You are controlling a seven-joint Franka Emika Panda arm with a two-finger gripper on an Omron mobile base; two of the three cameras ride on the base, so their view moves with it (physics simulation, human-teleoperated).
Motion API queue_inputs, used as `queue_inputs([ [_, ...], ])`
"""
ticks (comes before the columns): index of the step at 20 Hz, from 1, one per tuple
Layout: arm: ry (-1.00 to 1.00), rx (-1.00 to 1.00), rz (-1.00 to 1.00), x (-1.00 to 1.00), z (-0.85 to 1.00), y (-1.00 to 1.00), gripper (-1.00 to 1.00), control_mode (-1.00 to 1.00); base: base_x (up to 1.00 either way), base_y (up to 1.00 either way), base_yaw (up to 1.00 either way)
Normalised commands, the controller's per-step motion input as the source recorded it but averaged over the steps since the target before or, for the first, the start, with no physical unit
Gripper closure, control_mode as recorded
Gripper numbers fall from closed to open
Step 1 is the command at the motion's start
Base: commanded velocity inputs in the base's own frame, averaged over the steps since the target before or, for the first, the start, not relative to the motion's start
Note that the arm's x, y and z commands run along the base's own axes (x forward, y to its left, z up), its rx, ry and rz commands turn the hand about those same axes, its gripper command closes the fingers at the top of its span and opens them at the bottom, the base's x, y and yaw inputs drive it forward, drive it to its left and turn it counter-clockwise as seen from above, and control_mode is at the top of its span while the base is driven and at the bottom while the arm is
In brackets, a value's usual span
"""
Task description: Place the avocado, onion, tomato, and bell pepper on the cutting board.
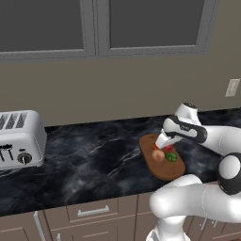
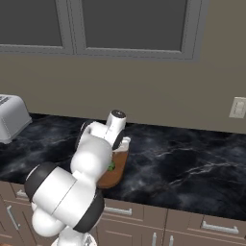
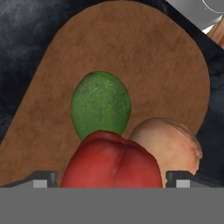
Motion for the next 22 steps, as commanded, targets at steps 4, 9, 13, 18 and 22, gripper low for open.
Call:
queue_inputs([
  [4,-0.01,0.00,0.16,0.02,0.00,-0.28,-1.00,-1.00,0.00,0.00,0.00],
  [9,-0.05,0.00,0.17,0.00,0.00,-0.37,-1.00,-1.00,0.00,0.00,0.00],
  [13,-0.02,0.00,0.18,0.00,0.00,-0.30,-1.00,-1.00,0.00,0.00,0.00],
  [18,0.00,0.00,0.18,0.03,0.00,-0.13,-1.00,-1.00,0.00,0.00,0.00],
  [22,0.00,0.00,0.20,0.48,0.00,-0.06,-1.00,-1.00,0.00,0.00,0.00],
])
